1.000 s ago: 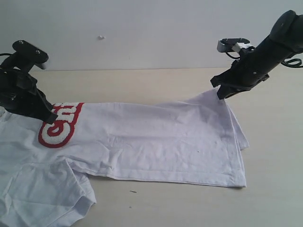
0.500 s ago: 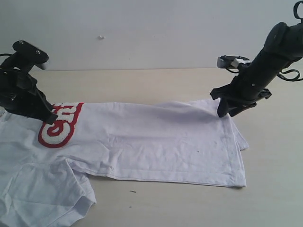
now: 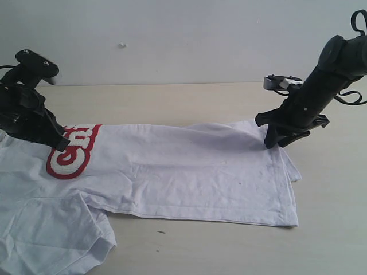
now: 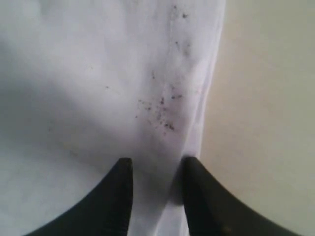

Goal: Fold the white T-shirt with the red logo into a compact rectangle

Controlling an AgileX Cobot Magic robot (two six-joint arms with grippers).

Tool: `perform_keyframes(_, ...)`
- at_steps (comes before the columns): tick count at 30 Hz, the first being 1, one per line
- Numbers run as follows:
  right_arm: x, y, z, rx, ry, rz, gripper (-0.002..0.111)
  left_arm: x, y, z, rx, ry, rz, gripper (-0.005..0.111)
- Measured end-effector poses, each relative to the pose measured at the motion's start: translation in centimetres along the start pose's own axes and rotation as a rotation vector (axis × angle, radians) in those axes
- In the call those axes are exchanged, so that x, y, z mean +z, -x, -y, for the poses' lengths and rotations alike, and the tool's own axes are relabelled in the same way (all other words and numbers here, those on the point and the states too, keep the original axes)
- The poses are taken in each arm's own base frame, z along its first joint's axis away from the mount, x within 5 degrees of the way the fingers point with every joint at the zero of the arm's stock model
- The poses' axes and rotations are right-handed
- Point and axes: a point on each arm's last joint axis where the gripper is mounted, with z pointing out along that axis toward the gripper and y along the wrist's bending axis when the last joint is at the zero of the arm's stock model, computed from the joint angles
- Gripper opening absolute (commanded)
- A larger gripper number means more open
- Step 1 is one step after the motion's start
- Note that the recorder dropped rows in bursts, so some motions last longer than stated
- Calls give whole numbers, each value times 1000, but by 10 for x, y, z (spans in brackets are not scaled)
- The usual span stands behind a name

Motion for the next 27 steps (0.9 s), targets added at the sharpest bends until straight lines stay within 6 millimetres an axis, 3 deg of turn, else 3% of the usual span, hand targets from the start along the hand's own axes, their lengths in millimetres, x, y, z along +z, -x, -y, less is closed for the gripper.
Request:
perform_keyframes(8,-14,3,-3,-13,-15,37,34,0,0,0,2,0,0,0)
perform_keyframes(27,-1,-1,-2,10,14,-6,34,0,0,0,8,0,0,0)
